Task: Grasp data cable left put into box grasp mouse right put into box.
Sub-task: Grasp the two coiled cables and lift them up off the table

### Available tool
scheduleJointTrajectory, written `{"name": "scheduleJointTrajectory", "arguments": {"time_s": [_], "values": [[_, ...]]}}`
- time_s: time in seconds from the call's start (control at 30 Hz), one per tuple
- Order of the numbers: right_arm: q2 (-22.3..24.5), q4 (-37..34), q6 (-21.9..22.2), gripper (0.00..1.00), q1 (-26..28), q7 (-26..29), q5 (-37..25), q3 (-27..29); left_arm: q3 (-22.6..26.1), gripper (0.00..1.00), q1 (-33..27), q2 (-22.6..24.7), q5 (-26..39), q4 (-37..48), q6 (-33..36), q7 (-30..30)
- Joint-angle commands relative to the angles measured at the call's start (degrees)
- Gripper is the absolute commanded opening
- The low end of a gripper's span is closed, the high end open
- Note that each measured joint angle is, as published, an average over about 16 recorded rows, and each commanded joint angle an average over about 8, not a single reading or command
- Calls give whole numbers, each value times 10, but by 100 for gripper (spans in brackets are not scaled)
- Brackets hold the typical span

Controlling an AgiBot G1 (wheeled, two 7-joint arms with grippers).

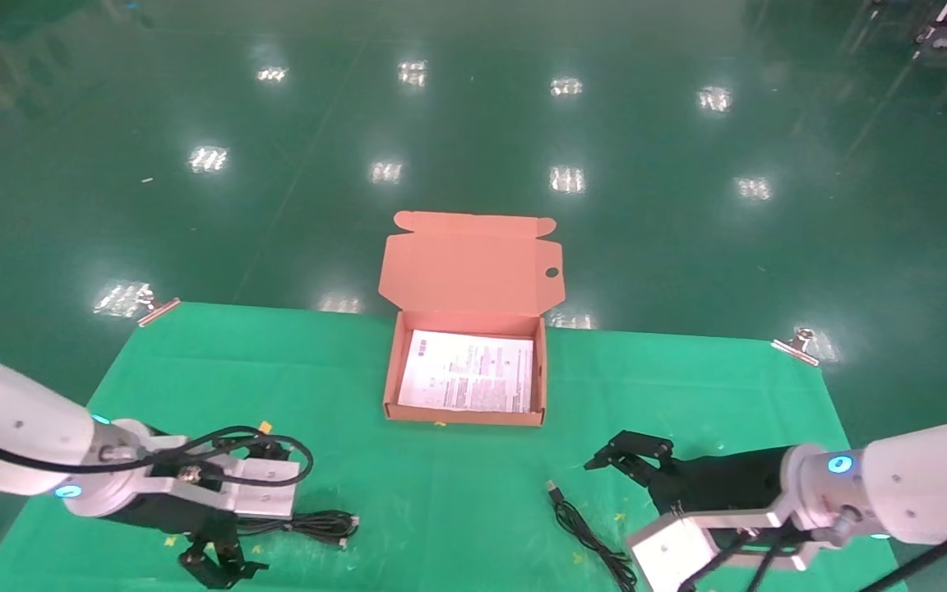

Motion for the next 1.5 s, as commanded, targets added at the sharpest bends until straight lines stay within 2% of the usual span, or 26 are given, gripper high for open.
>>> {"name": "scheduleJointTrajectory", "arguments": {"time_s": [0.03,0.33,0.6,0.83,1.07,1.1,1.13,1.33,1.4,1.5], "values": [[-8,-1,14,100,-6,15,-26,-7,8,100,8,8,21,4,-13,-3],[-38,-32,25,100,-21,118,-85,-23,8,100,22,43,28,97,-59,4],[-78,-111,37,100,-14,180,-117,-30,2,100,17,78,11,212,-81,25],[-117,-201,44,100,4,214,-123,-30,-6,100,6,103,-2,321,-102,51],[-154,-279,58,100,15,224,-127,-32,-14,100,-9,125,-16,415,-118,88],[-158,-287,60,88,16,224,-128,-33,-15,100,-11,127,-17,424,-120,93],[-162,-293,62,75,16,224,-129,-34,-16,98,-12,129,-18,432,-122,97],[-177,-325,70,0,18,218,-129,-34,-18,23,-19,139,-19,473,-136,108],[-179,-330,71,0,18,216,-128,-33,-18,0,-20,140,-19,480,-139,108],[-178,-327,71,0,18,217,-128,-33,-18,0,-20,140,-19,476,-138,108]]}}
